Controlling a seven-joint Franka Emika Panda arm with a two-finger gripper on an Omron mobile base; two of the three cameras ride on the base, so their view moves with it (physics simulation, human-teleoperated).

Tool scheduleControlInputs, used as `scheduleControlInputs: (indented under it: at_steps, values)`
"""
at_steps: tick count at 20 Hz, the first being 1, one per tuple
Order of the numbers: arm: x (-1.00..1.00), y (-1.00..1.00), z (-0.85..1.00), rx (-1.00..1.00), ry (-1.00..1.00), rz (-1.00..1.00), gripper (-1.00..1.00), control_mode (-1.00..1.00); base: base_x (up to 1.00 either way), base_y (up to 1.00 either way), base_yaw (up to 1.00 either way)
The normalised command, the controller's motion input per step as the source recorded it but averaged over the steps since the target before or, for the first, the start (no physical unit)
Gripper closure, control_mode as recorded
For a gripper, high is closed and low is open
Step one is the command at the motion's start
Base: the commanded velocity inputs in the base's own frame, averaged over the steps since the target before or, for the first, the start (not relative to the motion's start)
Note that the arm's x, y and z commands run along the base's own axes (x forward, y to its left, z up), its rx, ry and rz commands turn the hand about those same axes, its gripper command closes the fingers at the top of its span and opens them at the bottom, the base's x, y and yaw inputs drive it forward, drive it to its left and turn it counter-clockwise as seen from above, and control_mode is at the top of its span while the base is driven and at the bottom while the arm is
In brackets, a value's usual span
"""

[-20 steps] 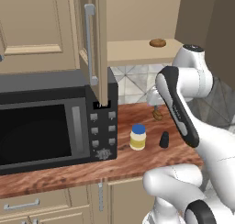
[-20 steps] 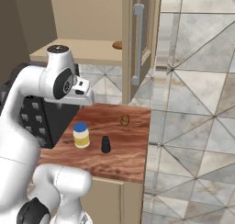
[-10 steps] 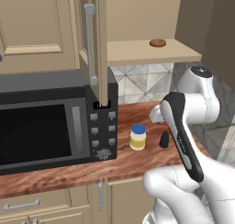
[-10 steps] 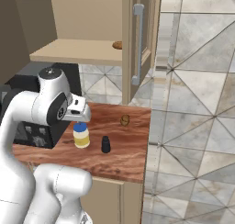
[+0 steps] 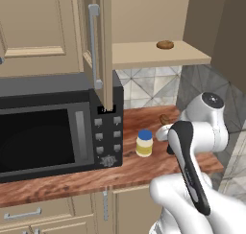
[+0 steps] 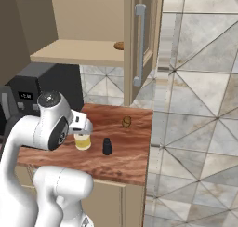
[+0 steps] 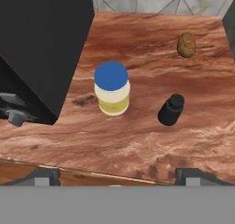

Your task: Pick the shaker and mayonnaise from the counter and place them in the cabinet.

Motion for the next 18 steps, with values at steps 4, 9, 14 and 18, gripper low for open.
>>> scheduleControlInputs:
  at_steps: [4,9,14,18]
  values:
    - [0.0,0.02,-0.31,0.0,-0.06,0.03,-1.0,-1.0,0.0,0.0,0.0]
    - [0.0,0.12,-0.25,0.0,-0.04,0.04,-1.0,-1.0,0.0,0.0,0.0]
    - [0.01,0.2,-0.26,0.0,-0.01,0.05,-1.0,-1.0,0.0,0.0,0.0]
    - [0.12,0.16,-0.3,0.0,0.0,0.04,-1.0,-1.0,0.0,0.0,0.0]
